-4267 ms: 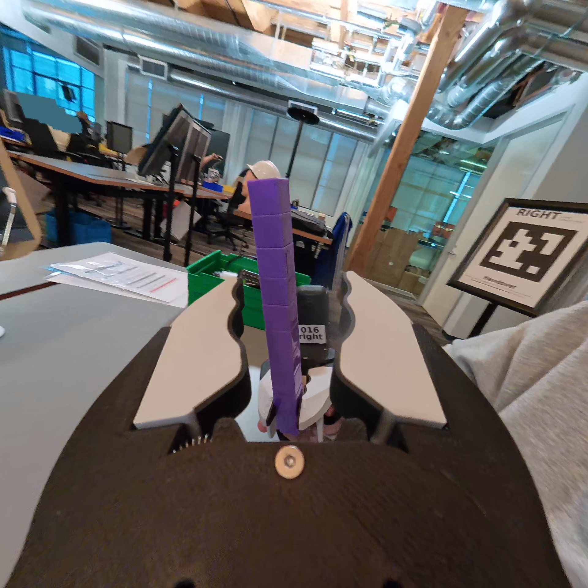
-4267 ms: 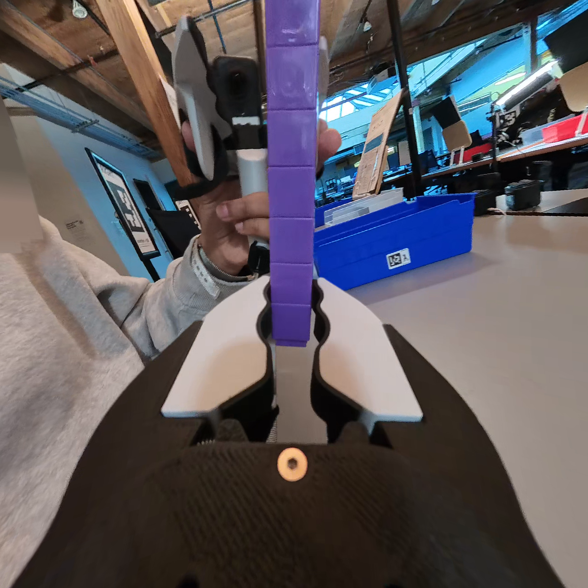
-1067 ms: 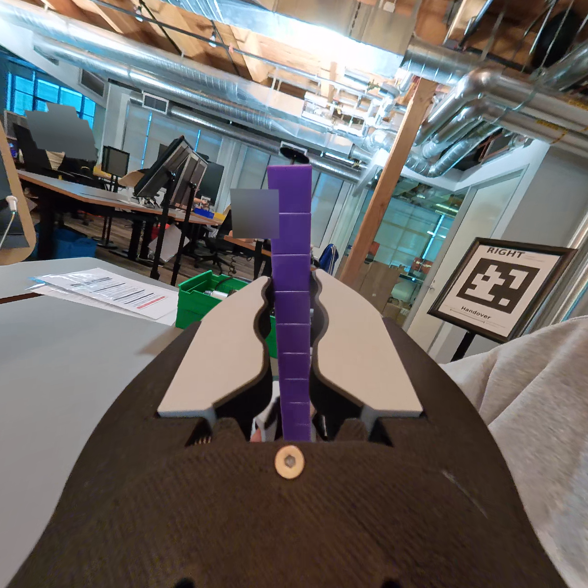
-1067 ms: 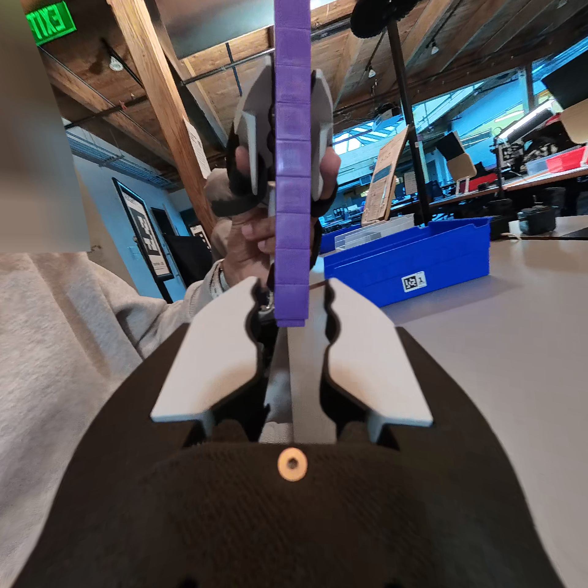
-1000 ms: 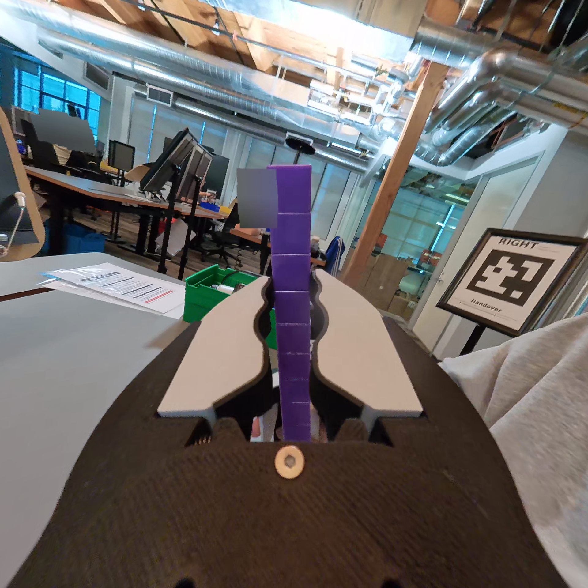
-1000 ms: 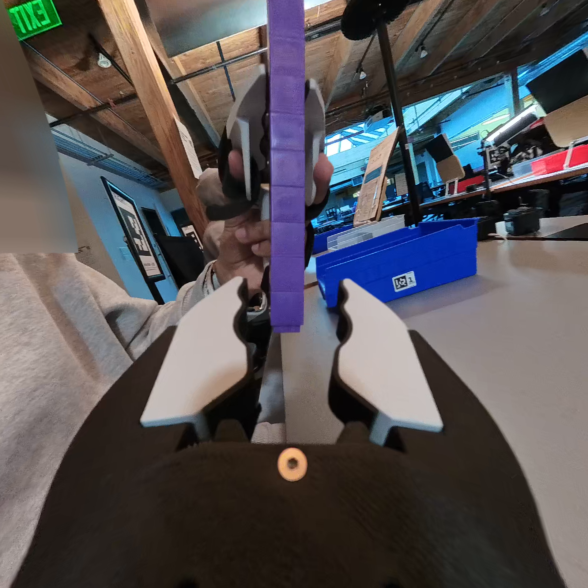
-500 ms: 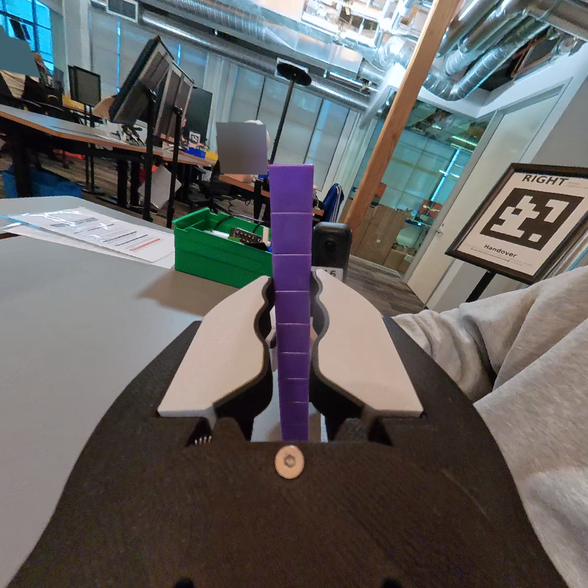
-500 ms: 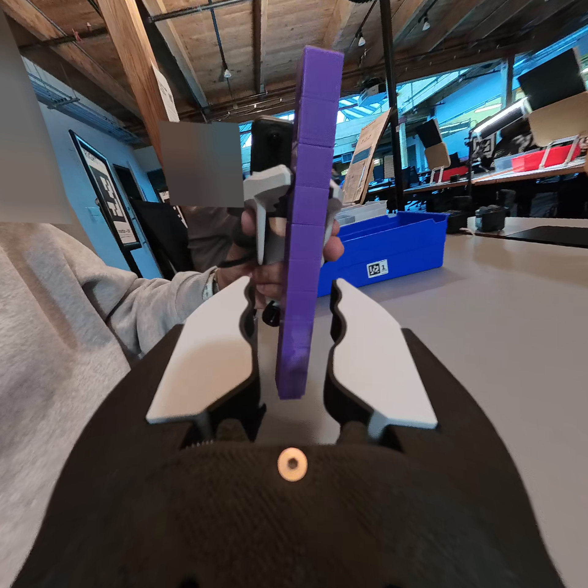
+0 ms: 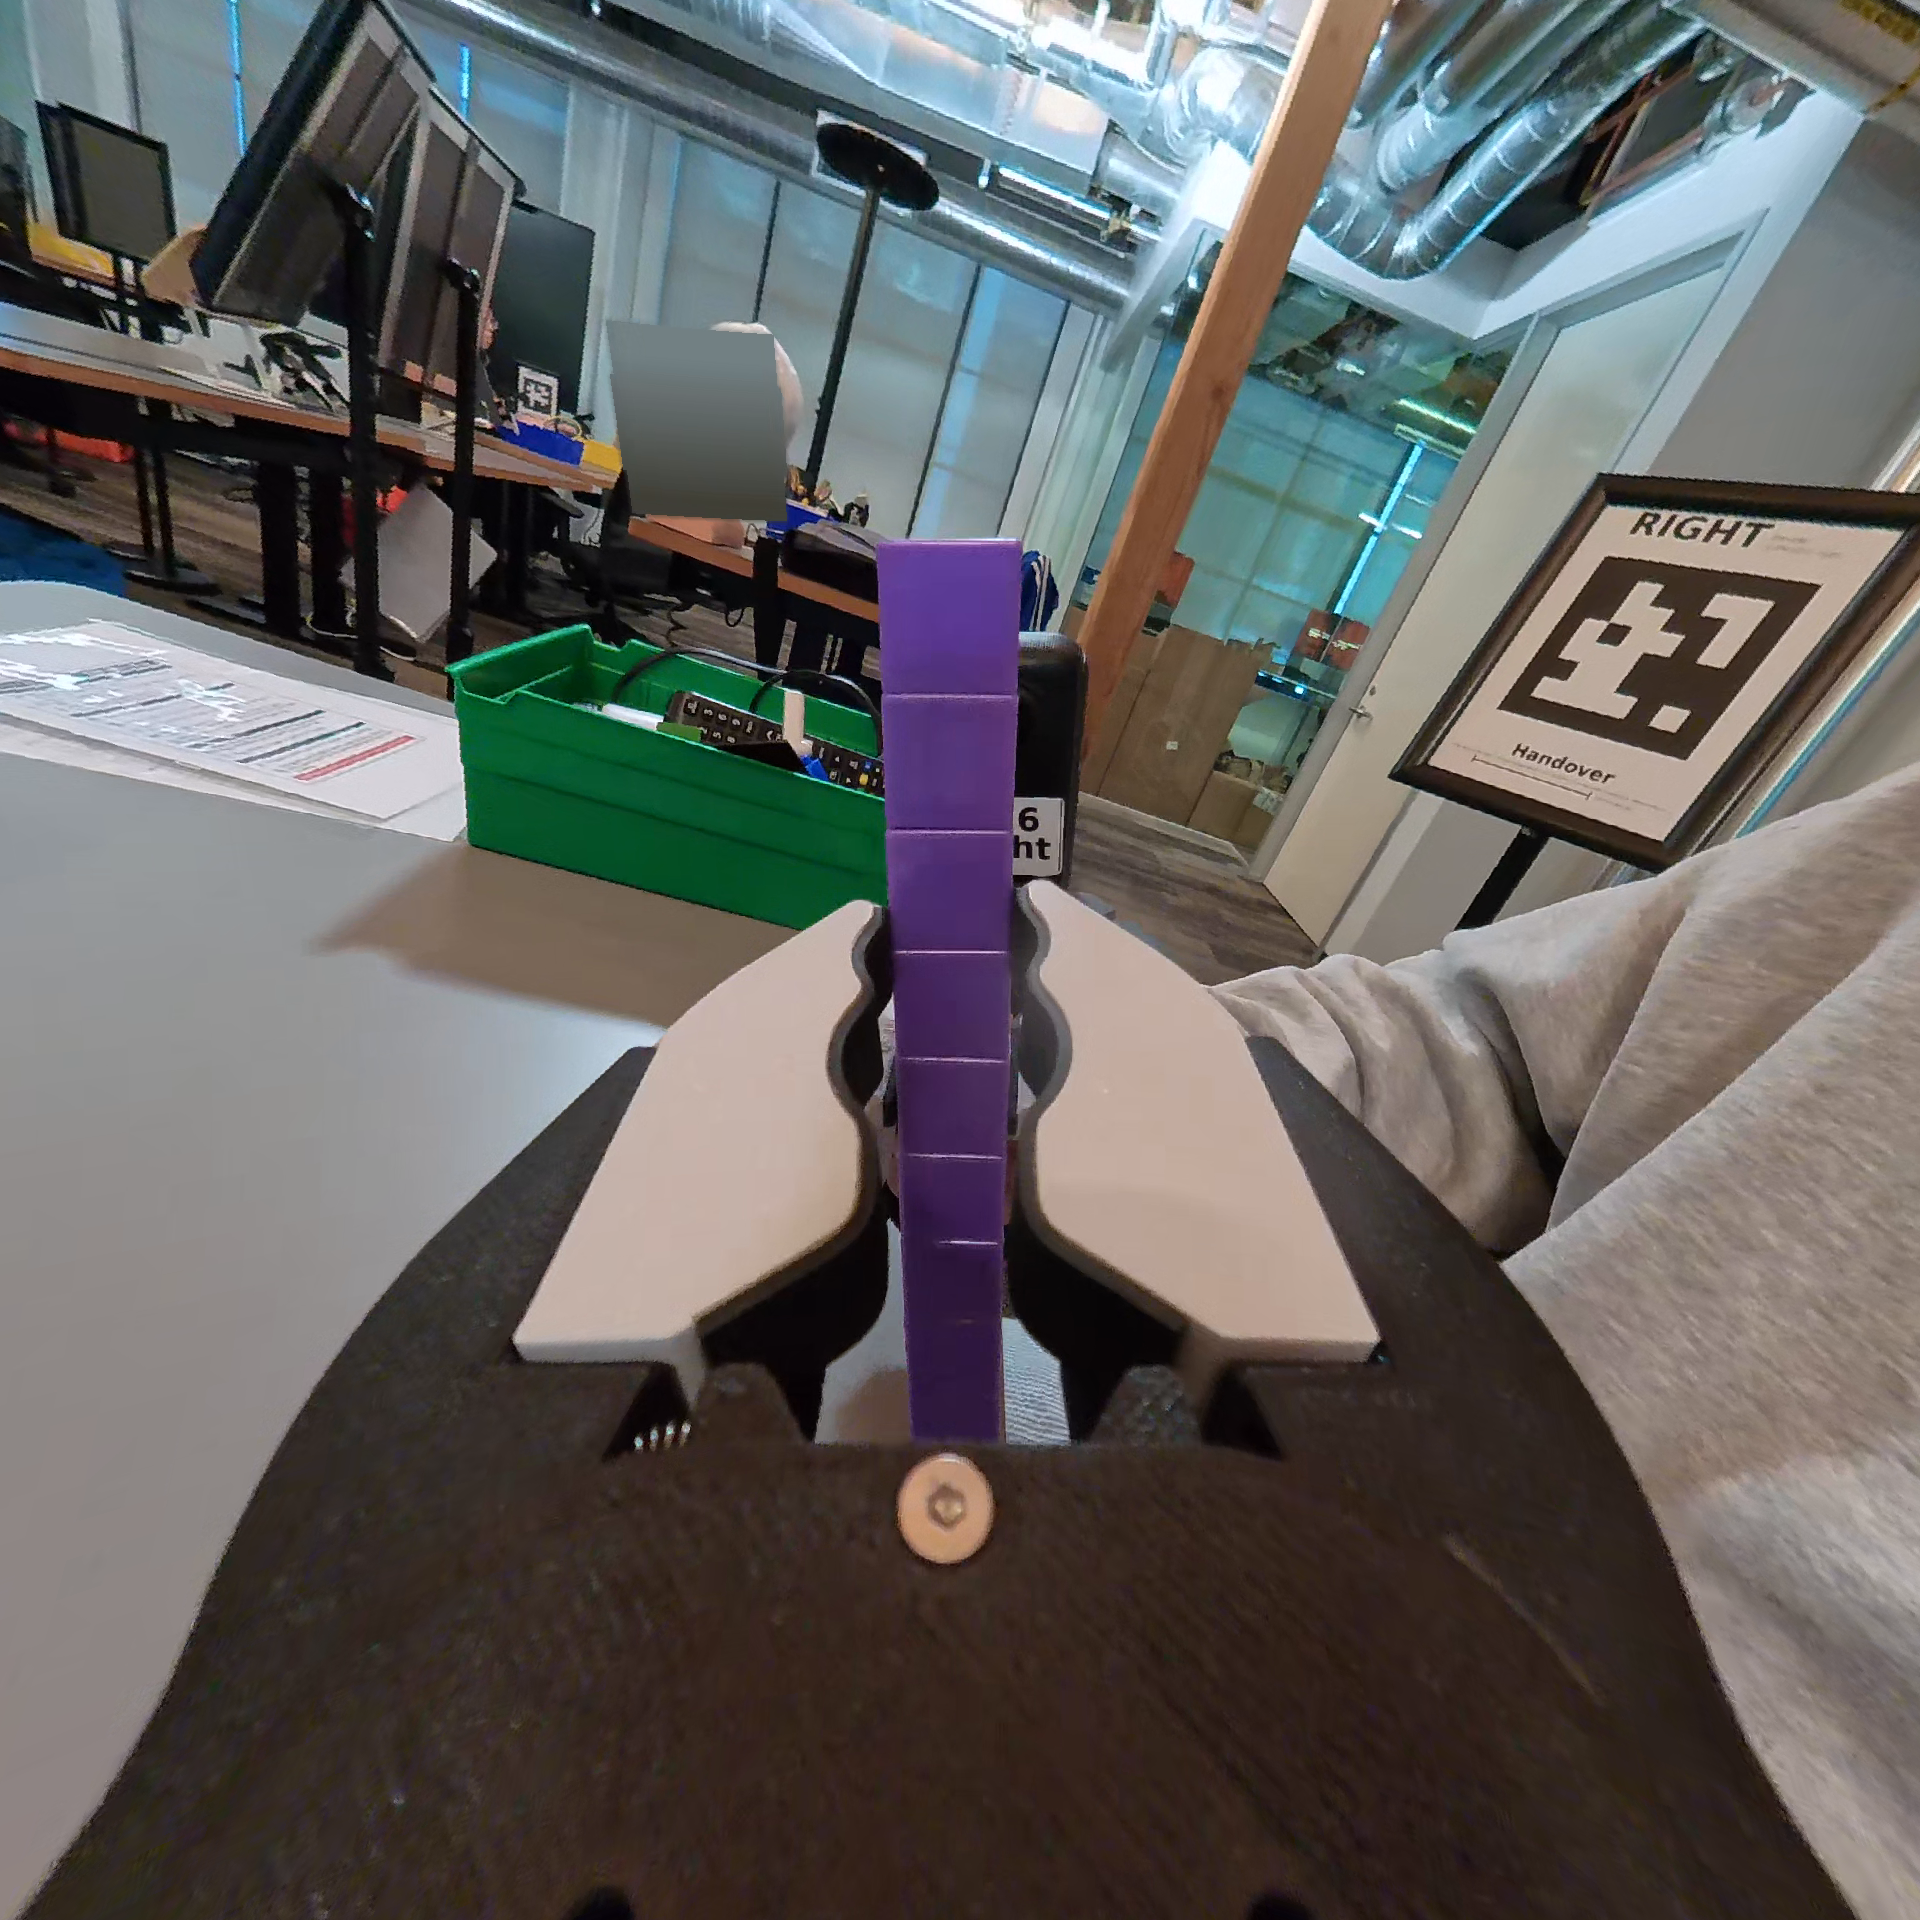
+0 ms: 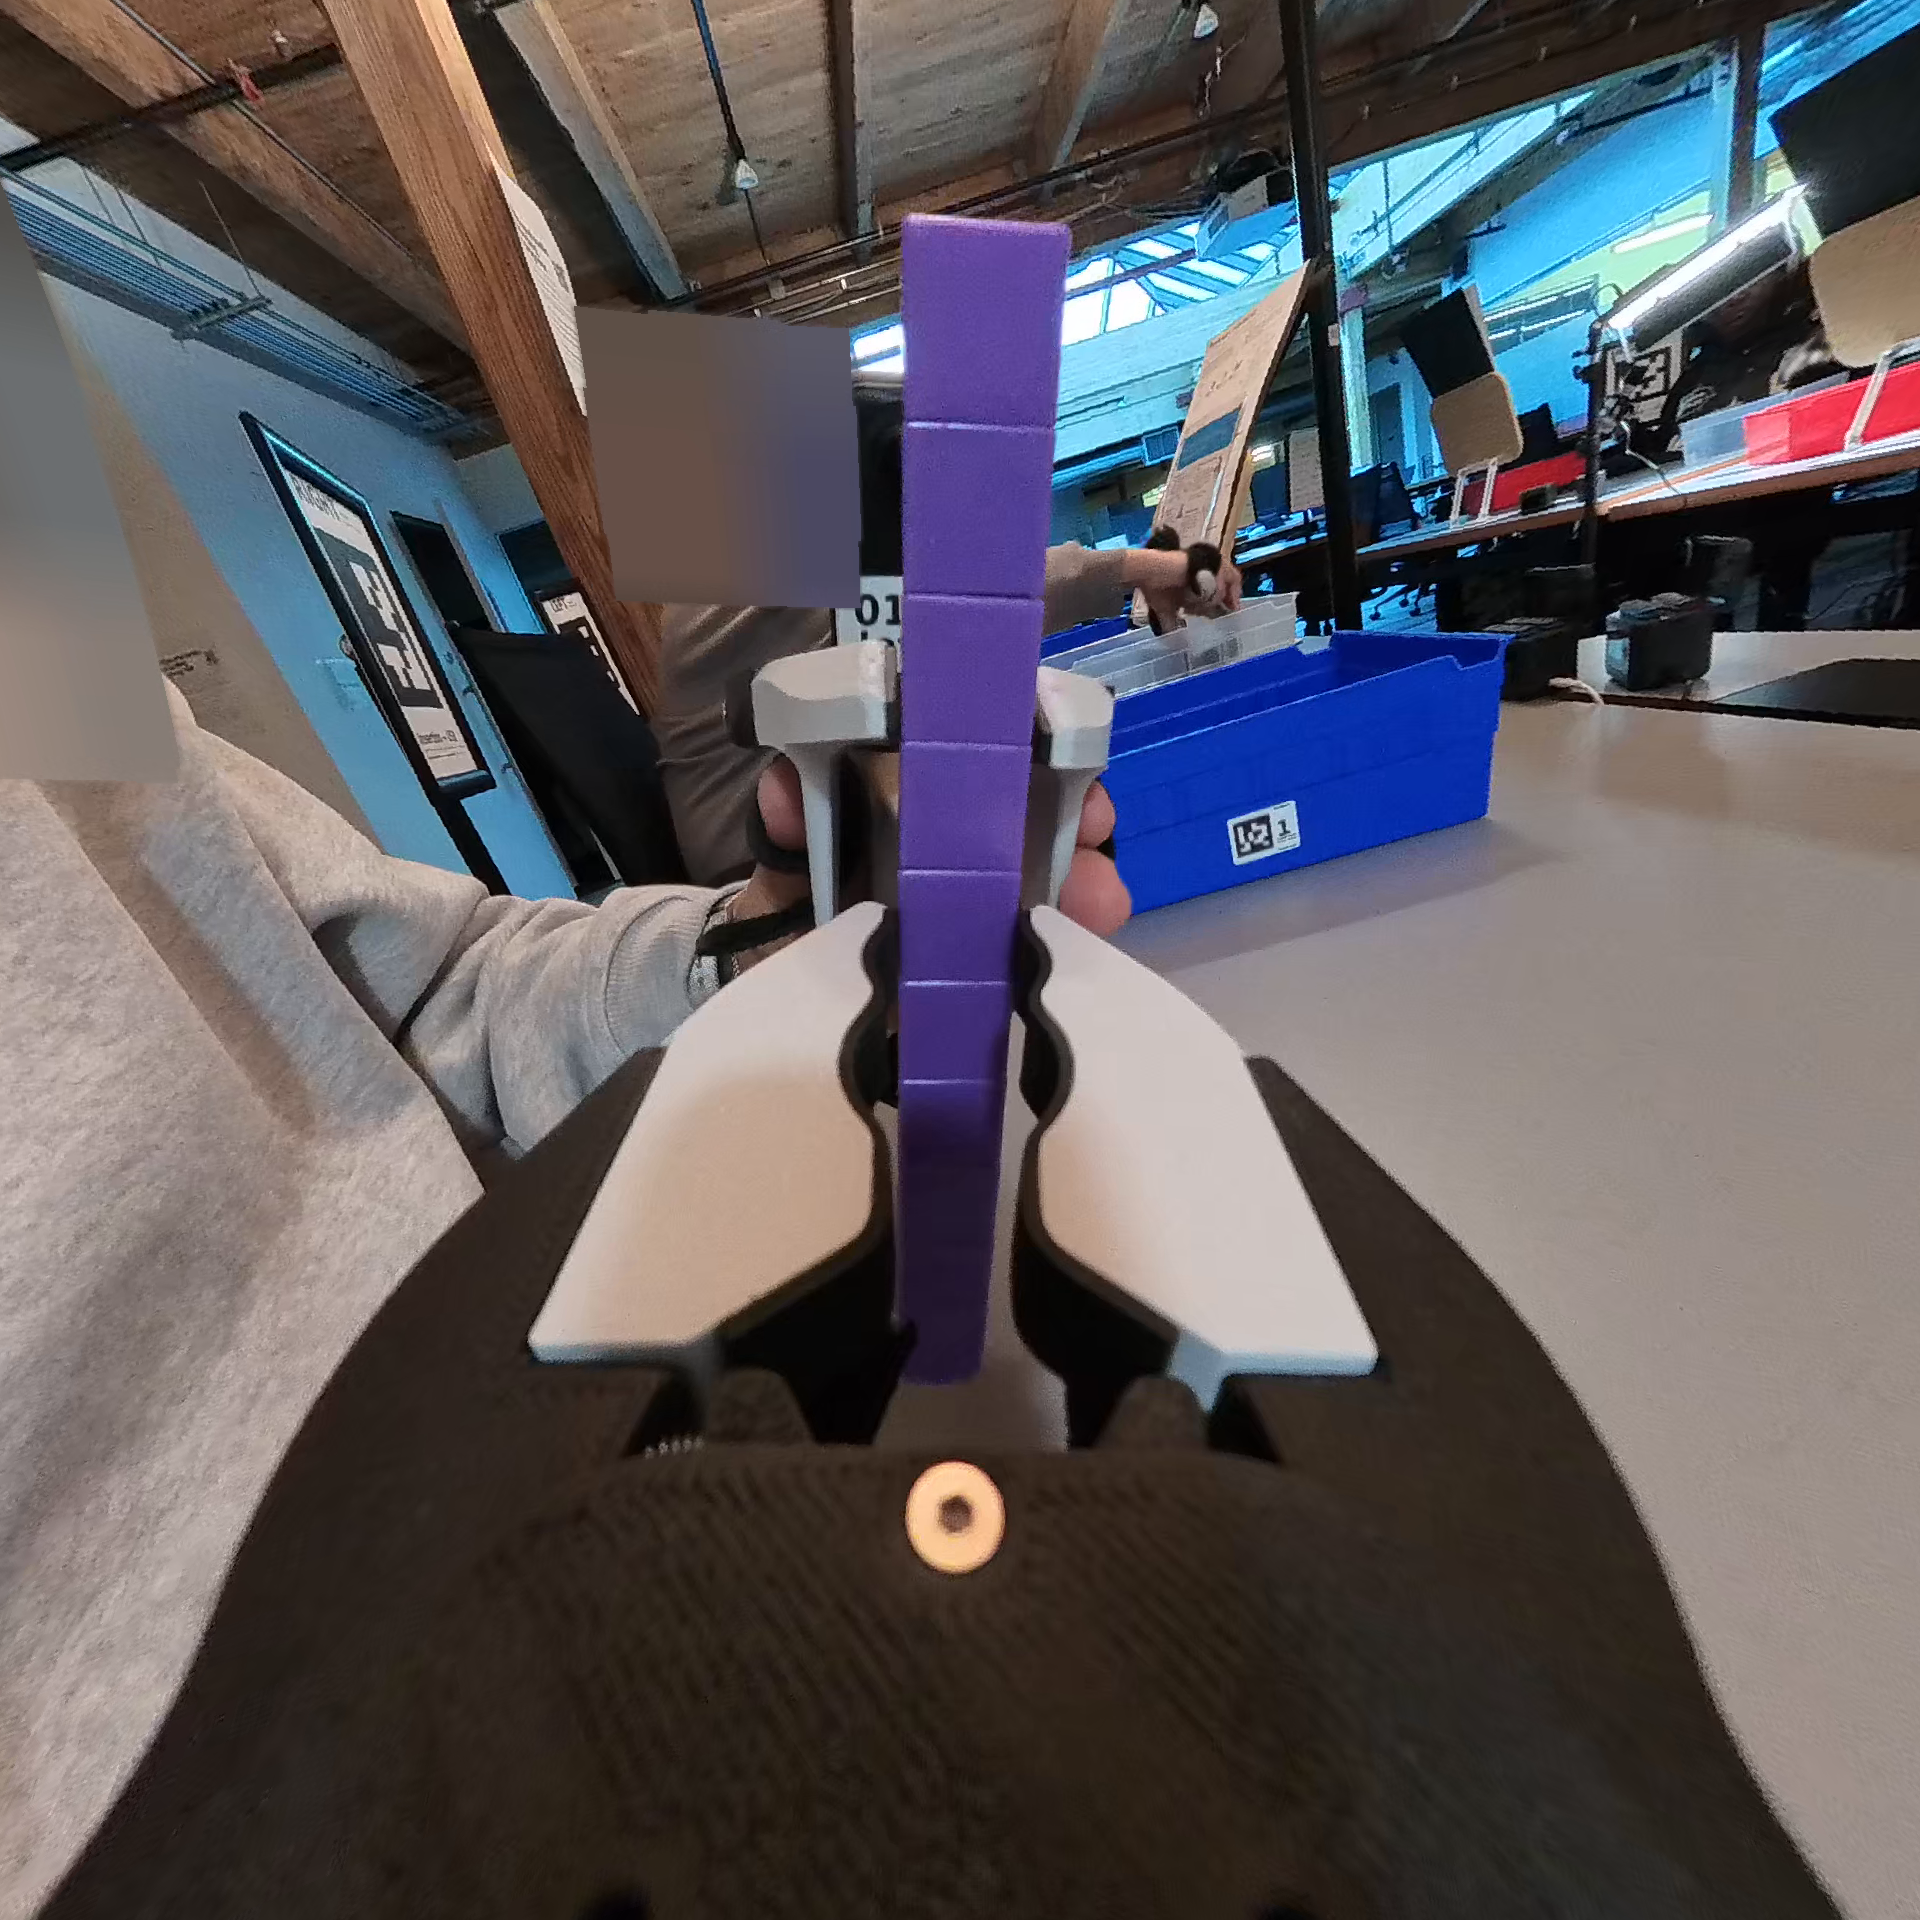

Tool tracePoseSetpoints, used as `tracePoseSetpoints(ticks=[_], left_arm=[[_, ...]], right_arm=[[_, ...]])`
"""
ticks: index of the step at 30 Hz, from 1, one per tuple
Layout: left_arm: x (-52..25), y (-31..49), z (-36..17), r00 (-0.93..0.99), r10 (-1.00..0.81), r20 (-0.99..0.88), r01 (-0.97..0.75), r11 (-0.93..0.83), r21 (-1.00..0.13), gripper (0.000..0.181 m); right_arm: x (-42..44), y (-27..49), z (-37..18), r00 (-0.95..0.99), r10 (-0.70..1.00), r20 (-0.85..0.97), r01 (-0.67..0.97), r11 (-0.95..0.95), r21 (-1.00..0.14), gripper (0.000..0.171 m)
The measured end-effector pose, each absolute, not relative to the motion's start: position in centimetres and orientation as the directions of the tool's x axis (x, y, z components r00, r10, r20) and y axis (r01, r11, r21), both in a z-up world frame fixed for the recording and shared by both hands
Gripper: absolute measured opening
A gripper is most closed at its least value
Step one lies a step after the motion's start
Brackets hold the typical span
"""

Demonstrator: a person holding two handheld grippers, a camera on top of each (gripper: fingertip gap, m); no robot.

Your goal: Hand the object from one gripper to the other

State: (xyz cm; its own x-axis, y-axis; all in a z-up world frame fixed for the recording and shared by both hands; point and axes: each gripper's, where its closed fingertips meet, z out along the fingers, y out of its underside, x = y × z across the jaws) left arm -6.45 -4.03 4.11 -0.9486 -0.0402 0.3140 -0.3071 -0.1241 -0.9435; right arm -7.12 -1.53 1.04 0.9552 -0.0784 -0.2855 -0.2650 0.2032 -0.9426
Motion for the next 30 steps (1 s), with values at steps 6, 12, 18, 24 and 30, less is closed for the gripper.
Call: tracePoseSetpoints(ticks=[6,12,18,24,30], left_arm=[[-5.4,-3.7,3.9,-0.947,-0.102,0.306,-0.295,-0.115,-0.949,0.069],[-4.8,-2.6,2.1,-0.941,-0.044,0.337,-0.333,-0.071,-0.94,0.073],[-5.3,-3.2,-0.1,-0.954,-0.036,0.298,-0.299,0.017,-0.954,0.05],[-6.4,-4.5,-1.4,-0.961,-0.019,0.275,-0.276,0.064,-0.959,0.046],[-7.0,-5.3,-1.7,-0.958,-0.004,0.286,-0.285,0.06,-0.957,0.039]], right_arm=[[-6.9,-2.0,1.7,0.955,-0.09,-0.283,-0.256,0.231,-0.939,0.021],[-5.9,-3.3,2.1,0.957,-0.128,-0.262,-0.227,0.237,-0.945,0.021],[-5.2,-4.4,2.3,0.955,-0.164,-0.247,-0.206,0.234,-0.95,0.021],[-5.2,-4.3,2.2,0.954,-0.159,-0.252,-0.213,0.228,-0.95,0.021],[-5.7,-3.7,2.2,0.958,-0.144,-0.248,-0.214,0.217,-0.952,0.021]])
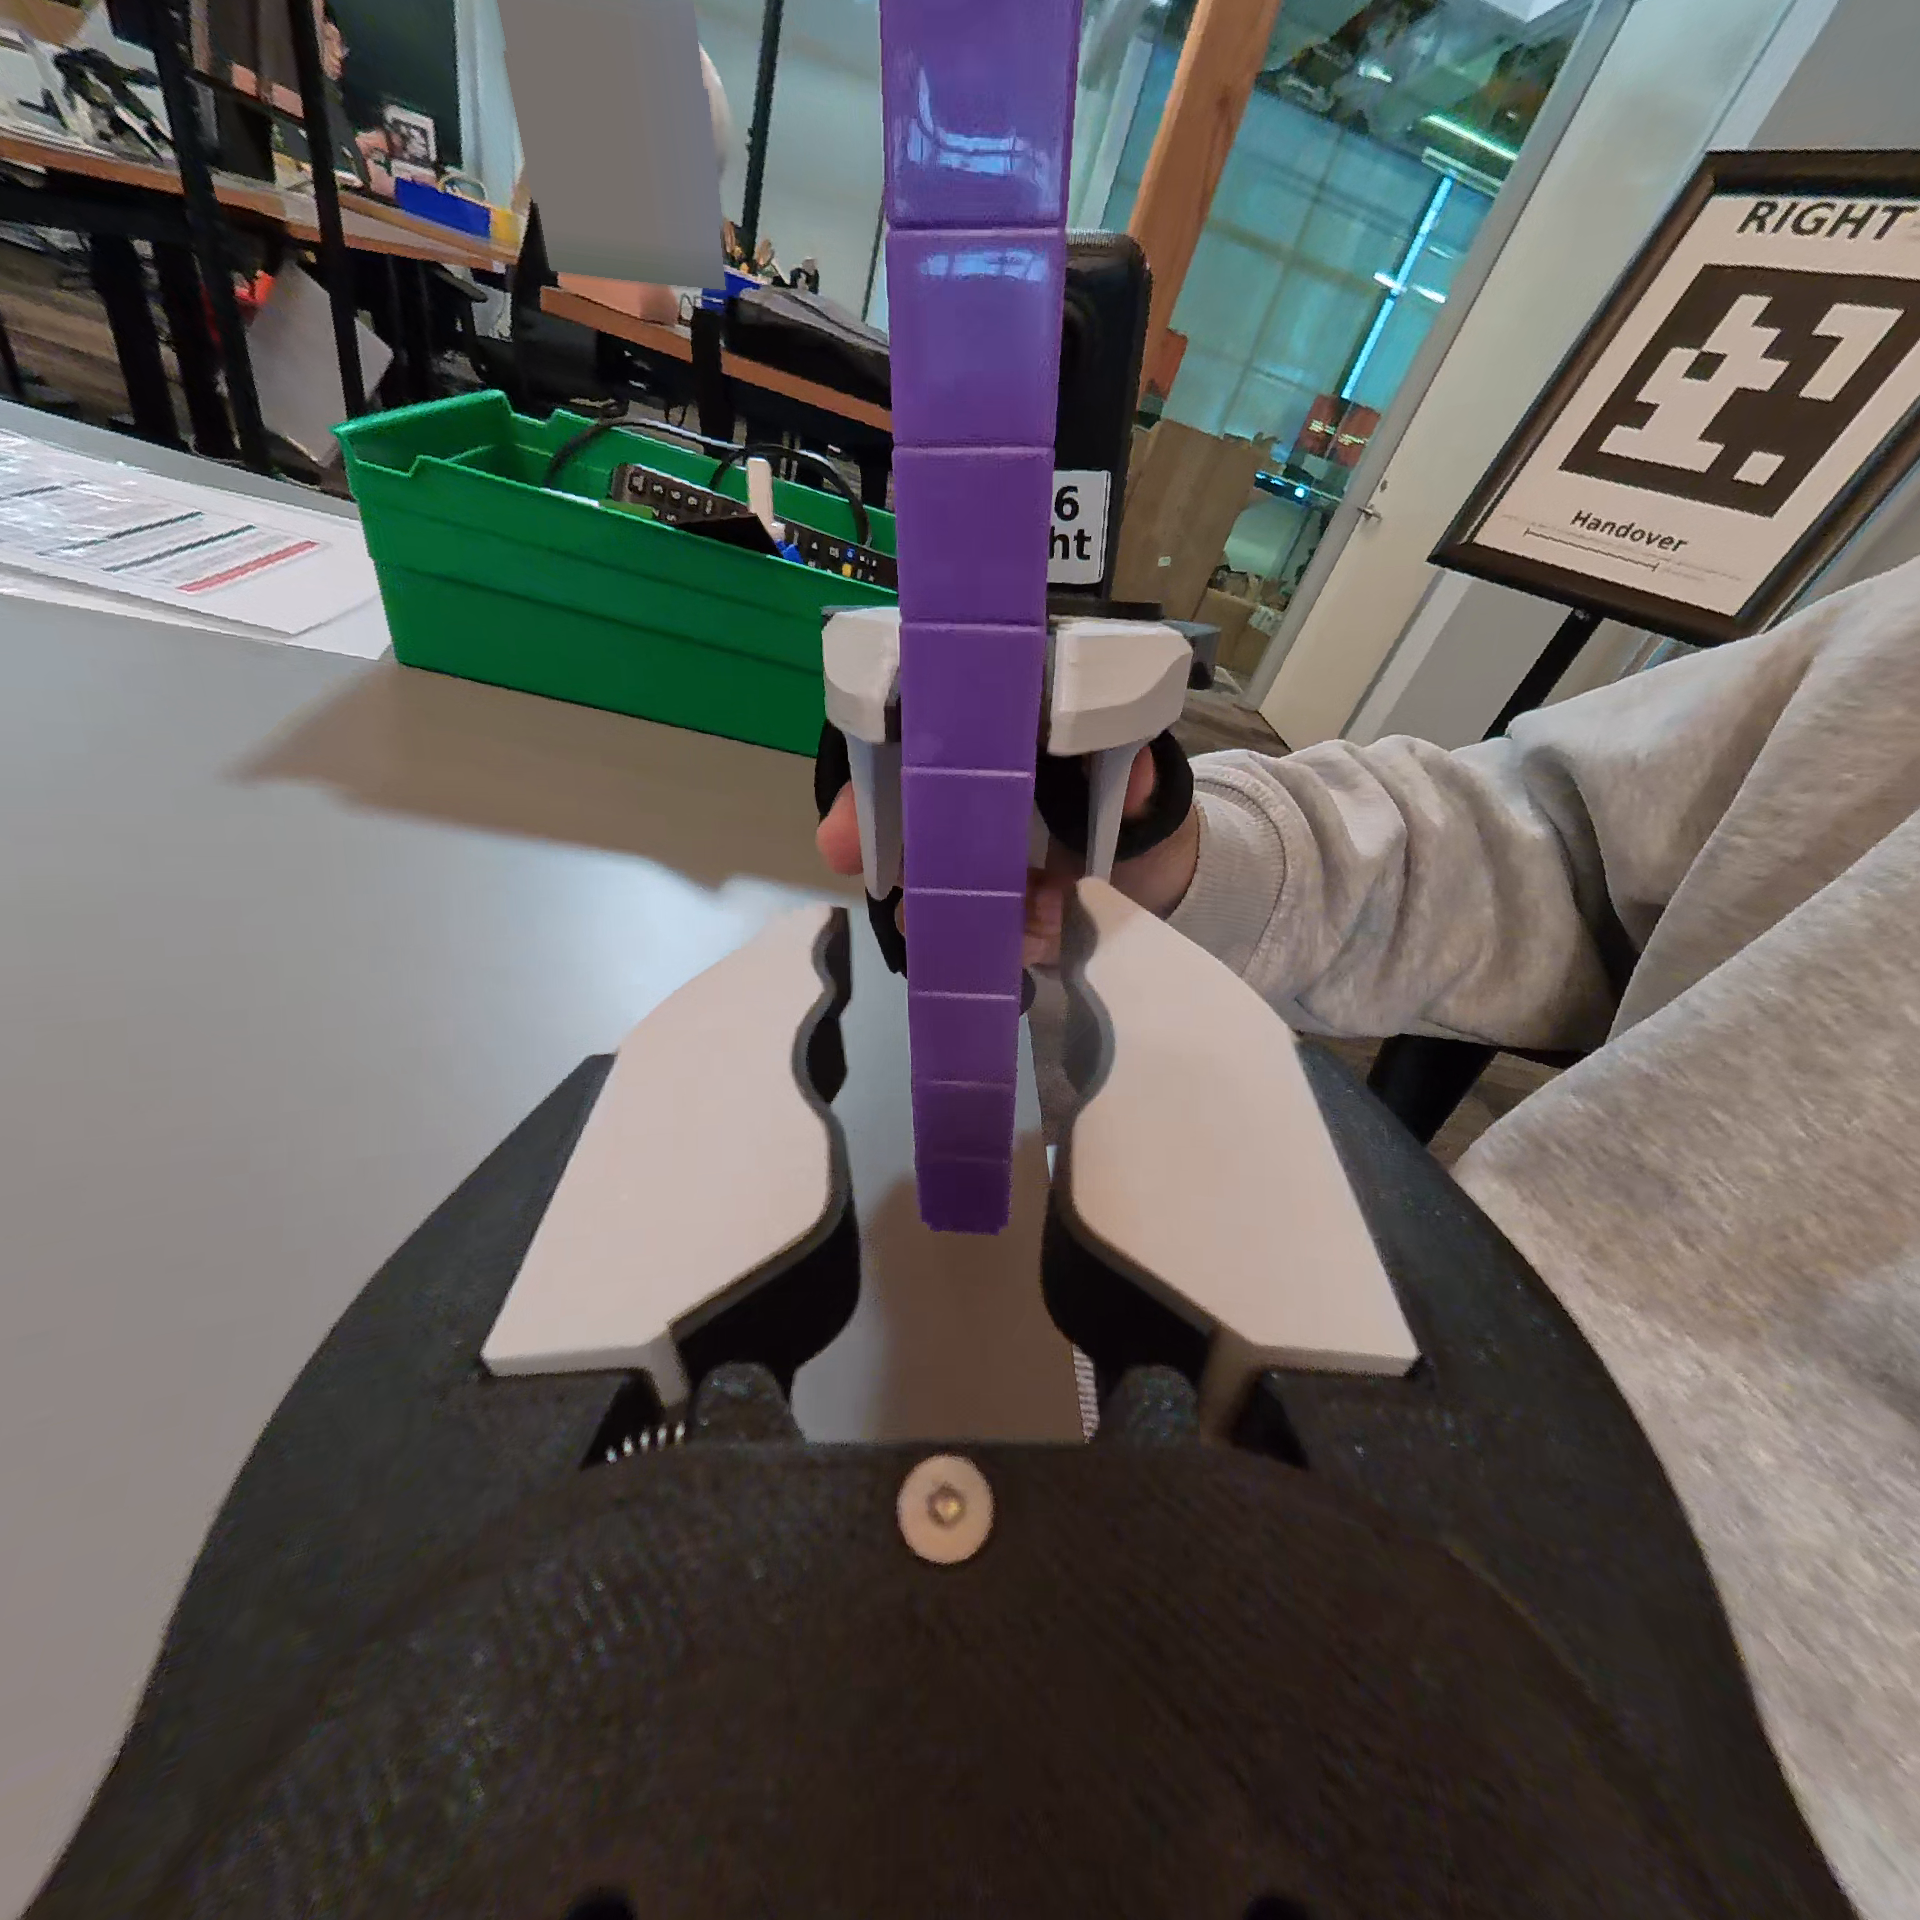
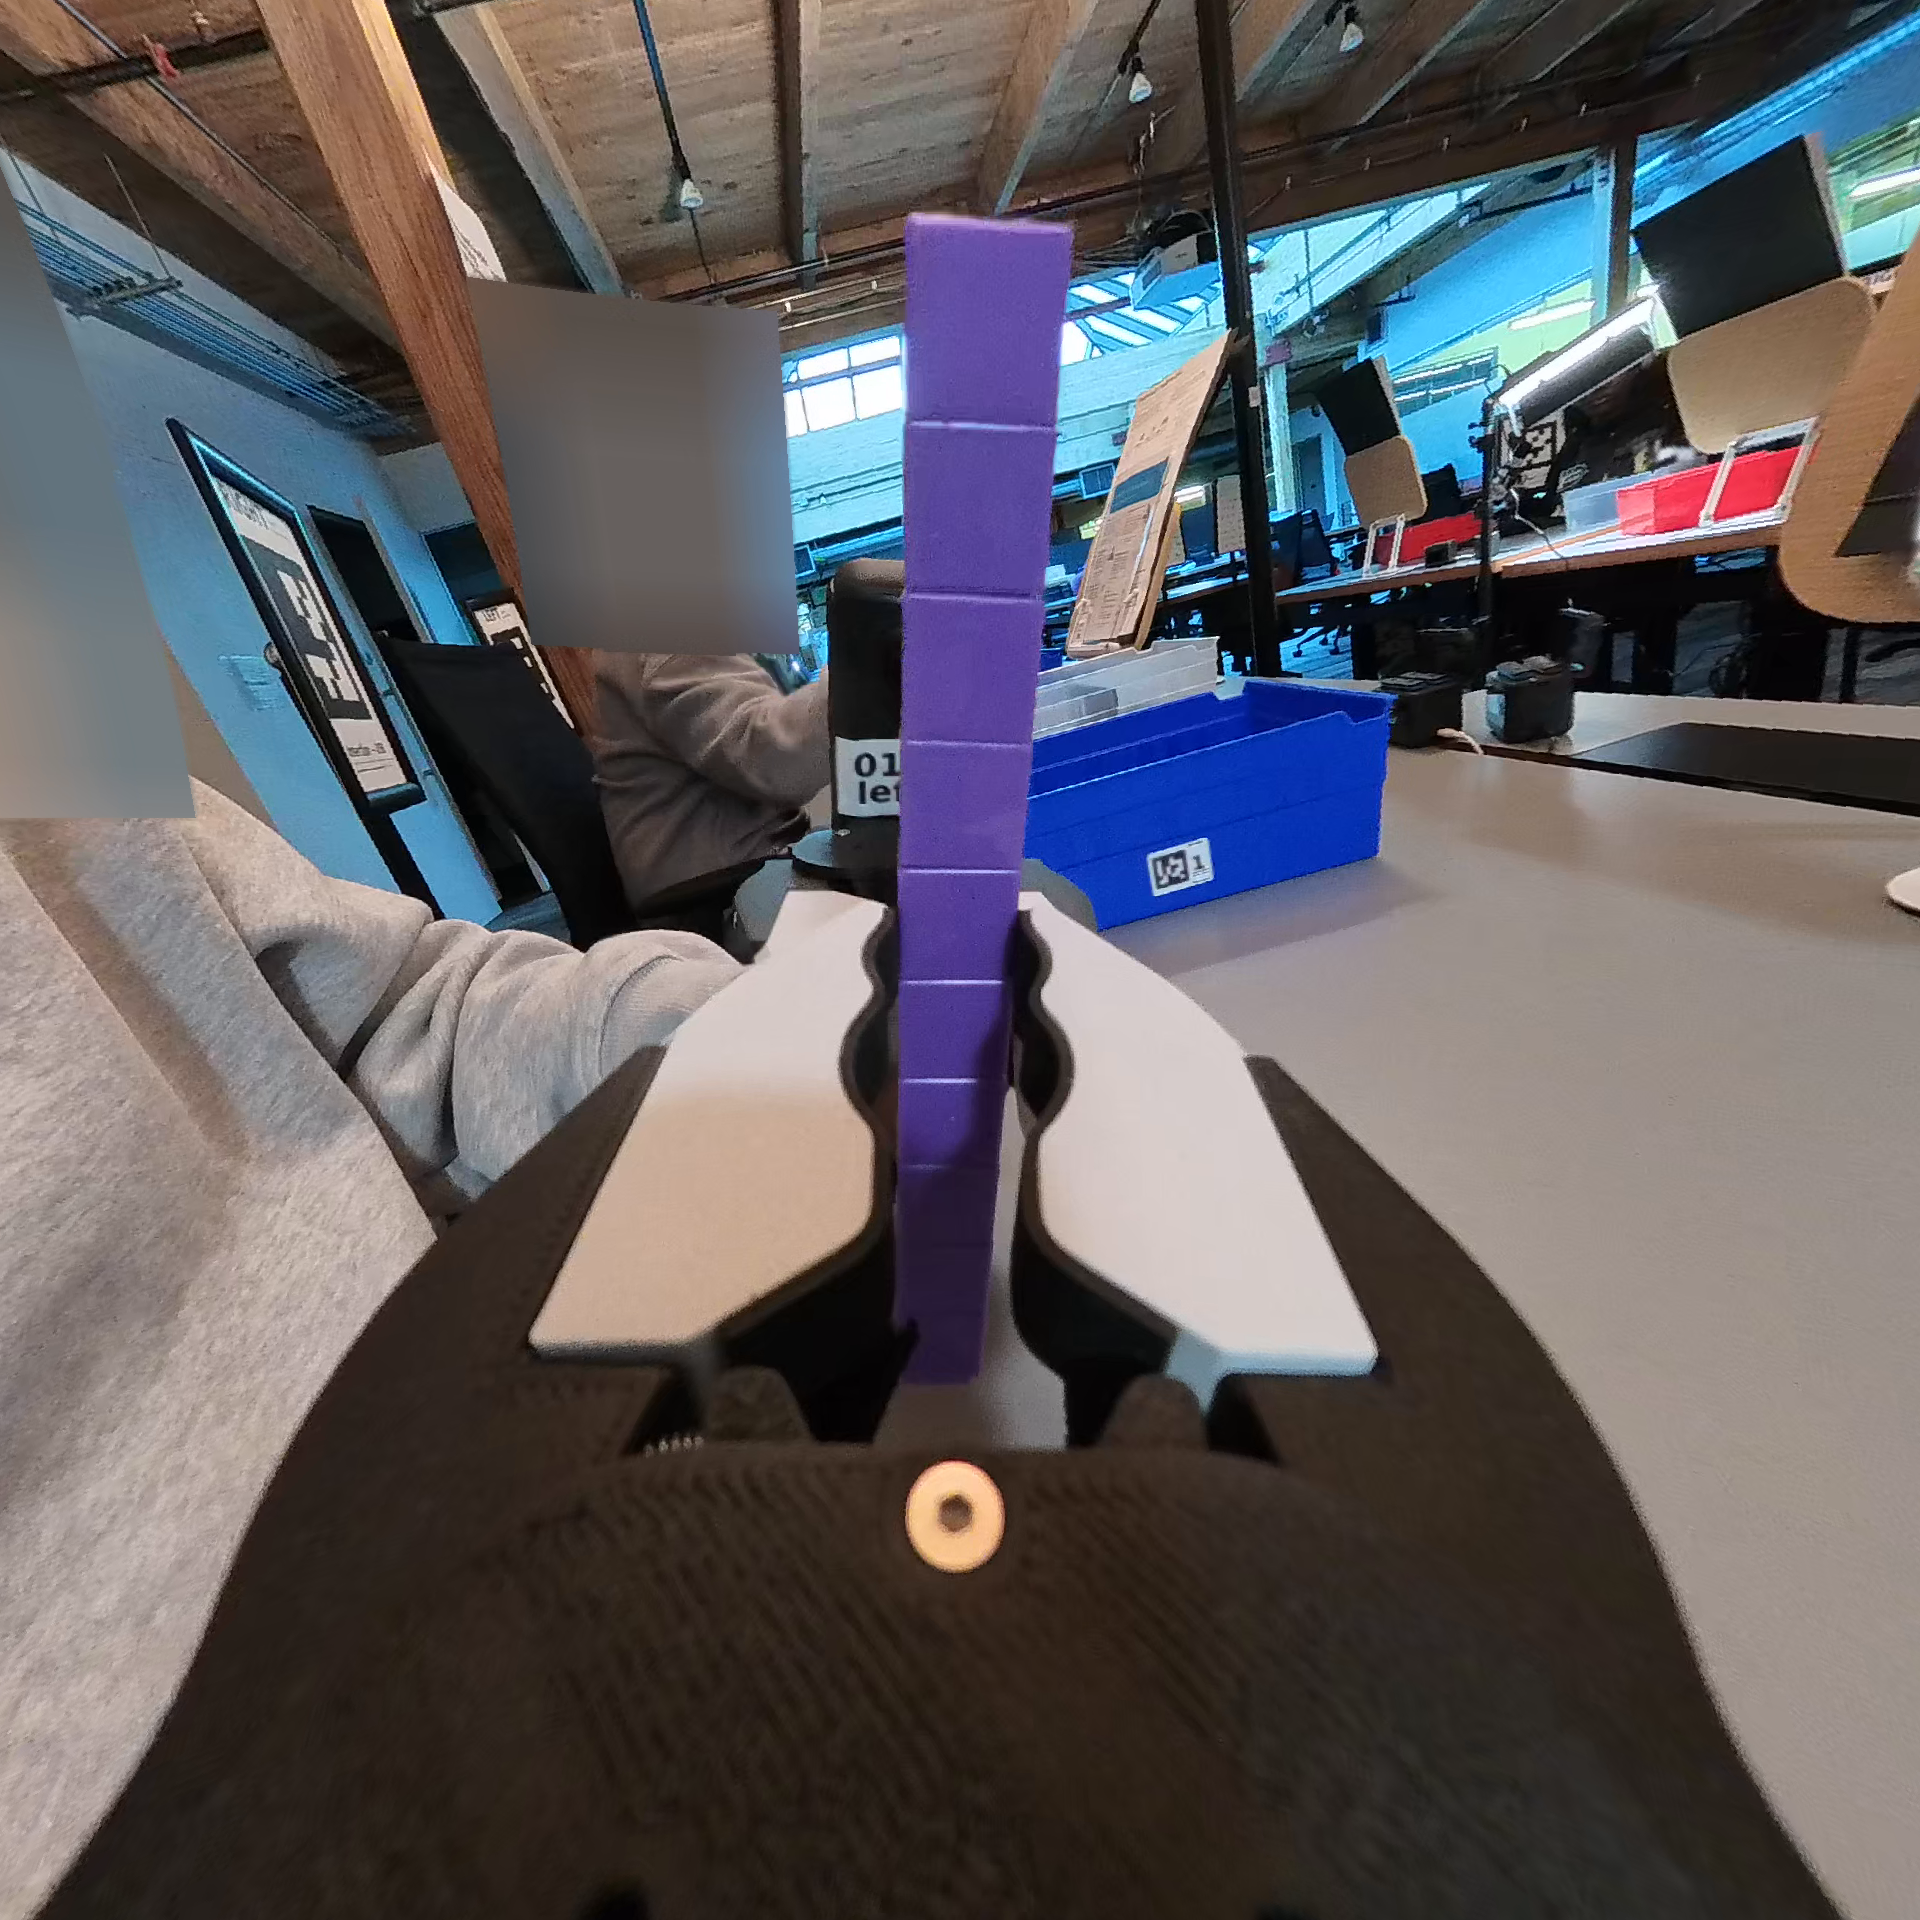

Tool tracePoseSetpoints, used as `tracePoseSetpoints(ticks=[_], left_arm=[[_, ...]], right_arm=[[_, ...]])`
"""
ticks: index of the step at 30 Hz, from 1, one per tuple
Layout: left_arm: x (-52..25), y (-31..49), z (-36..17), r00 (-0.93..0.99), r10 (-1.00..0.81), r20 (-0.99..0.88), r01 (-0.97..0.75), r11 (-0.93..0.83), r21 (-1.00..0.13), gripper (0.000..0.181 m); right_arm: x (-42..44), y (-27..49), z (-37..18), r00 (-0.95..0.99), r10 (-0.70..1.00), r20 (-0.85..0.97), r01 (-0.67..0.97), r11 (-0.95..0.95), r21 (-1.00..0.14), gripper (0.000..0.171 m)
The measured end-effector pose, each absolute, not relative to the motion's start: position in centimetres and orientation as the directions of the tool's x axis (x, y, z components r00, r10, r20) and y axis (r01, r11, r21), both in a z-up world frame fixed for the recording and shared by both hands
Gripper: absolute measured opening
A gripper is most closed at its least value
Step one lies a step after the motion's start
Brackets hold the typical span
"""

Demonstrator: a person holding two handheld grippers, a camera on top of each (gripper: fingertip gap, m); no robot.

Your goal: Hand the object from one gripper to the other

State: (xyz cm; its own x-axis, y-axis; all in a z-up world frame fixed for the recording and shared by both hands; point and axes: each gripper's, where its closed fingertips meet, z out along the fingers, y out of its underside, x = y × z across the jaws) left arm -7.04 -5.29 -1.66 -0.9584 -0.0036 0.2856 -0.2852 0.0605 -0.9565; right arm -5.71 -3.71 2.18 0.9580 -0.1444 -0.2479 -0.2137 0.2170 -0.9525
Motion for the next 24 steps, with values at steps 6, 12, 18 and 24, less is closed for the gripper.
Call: tracePoseSetpoints(ticks=[6,12,18,24], left_arm=[[-7.3,-5.3,-0.9,-0.964,-0.003,0.266,-0.266,0.038,-0.963,0.023],[-7.0,-5.0,-0.5,-0.966,-0.012,0.259,-0.259,0.016,-0.966,0.022],[-5.3,-3.1,1.0,-0.964,-0.059,0.258,-0.256,-0.044,-0.966,0.022],[-3.9,-0.5,3.6,-0.968,-0.117,0.224,-0.214,-0.086,-0.973,0.022]], right_arm=[[-6.0,-3.4,2.2,0.961,-0.133,-0.242,-0.211,0.214,-0.954,0.021],[-5.5,-3.7,2.5,0.958,-0.147,-0.248,-0.204,0.26,-0.944,0.044],[-5.5,-4.1,2.4,0.962,-0.156,-0.223,-0.177,0.265,-0.948,0.061],[-5.9,-2.5,-0.3,0.971,-0.165,-0.175,-0.154,0.13,-0.979,0.061]])
